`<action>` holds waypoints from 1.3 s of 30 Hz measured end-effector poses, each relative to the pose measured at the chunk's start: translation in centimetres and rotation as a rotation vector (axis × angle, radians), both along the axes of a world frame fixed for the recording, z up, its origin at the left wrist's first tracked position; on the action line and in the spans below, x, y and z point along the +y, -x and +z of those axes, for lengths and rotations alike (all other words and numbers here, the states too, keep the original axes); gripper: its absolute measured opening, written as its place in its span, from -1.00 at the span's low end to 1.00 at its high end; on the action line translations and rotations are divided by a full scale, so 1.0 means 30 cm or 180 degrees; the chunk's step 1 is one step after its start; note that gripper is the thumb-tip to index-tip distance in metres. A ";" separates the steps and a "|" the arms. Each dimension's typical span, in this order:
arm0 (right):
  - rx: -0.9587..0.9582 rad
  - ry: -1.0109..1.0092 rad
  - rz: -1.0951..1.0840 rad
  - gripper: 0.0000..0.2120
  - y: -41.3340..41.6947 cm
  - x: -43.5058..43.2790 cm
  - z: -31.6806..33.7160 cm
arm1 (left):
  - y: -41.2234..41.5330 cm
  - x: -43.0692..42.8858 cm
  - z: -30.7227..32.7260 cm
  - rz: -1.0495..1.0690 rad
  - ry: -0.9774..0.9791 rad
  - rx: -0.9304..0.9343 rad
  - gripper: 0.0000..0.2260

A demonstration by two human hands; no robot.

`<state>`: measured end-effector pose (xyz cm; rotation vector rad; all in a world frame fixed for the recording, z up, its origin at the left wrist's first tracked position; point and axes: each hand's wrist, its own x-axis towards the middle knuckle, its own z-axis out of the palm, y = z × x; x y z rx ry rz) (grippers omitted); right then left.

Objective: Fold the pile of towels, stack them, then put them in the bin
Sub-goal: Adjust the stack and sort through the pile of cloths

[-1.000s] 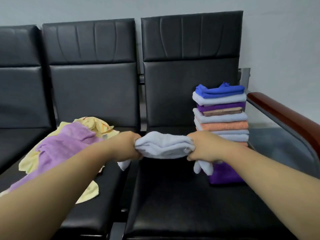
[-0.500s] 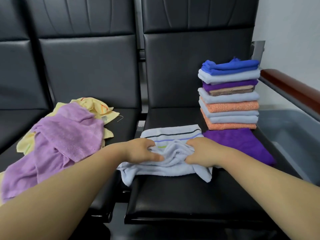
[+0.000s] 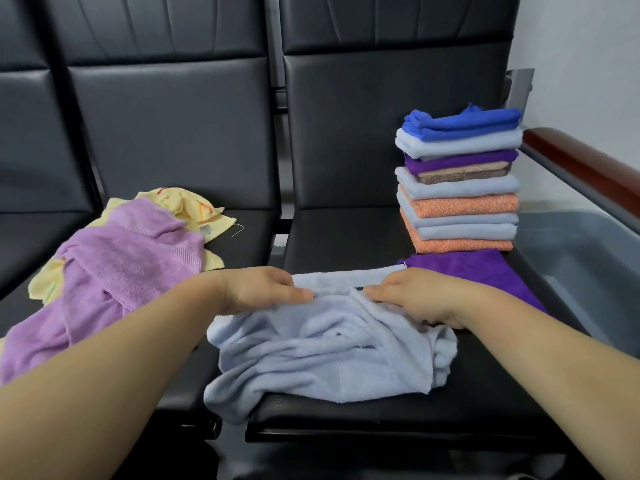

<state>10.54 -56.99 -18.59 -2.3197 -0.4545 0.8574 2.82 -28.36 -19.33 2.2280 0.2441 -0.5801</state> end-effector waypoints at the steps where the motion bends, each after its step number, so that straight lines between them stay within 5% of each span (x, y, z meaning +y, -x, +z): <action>1: -0.0133 -0.0042 -0.0009 -0.67 -0.007 0.000 -0.005 | -0.008 -0.005 -0.002 0.0035 -0.0070 -0.0079 -0.38; 3: -0.0500 0.0006 0.0053 -0.91 -0.020 0.001 -0.006 | -0.021 -0.017 -0.004 0.0062 -0.0278 -0.0225 -0.51; 7: -0.1092 0.0203 0.0186 -0.83 -0.048 0.008 -0.006 | -0.053 -0.028 -0.018 0.0044 -0.0884 -0.0471 -0.71; 10: -0.0896 0.0258 0.0264 -0.94 -0.057 0.014 0.002 | -0.073 -0.014 -0.034 -0.0121 -0.1261 -0.0562 -0.74; 15: -0.0752 0.0965 0.0871 -0.80 -0.042 0.027 0.006 | -0.095 -0.003 -0.059 -0.0469 -0.1607 -0.0451 -0.79; 21: -0.0859 0.1211 0.0852 -0.67 -0.056 0.057 -0.027 | -0.112 -0.018 -0.056 -0.0677 -0.1653 -0.0337 -0.87; 25: -0.0806 0.1255 0.0927 -0.92 -0.054 0.067 -0.023 | -0.112 -0.011 -0.055 -0.0663 -0.1666 -0.0330 -0.83; 33: -0.0619 0.0142 -0.0120 -0.94 -0.127 0.004 0.031 | -0.111 0.040 -0.038 -0.0195 -0.0893 -0.0357 -0.78; 39: -0.0762 0.0485 0.0122 -0.94 -0.133 0.009 0.002 | -0.122 0.057 -0.053 0.0056 -0.0870 -0.0376 -0.89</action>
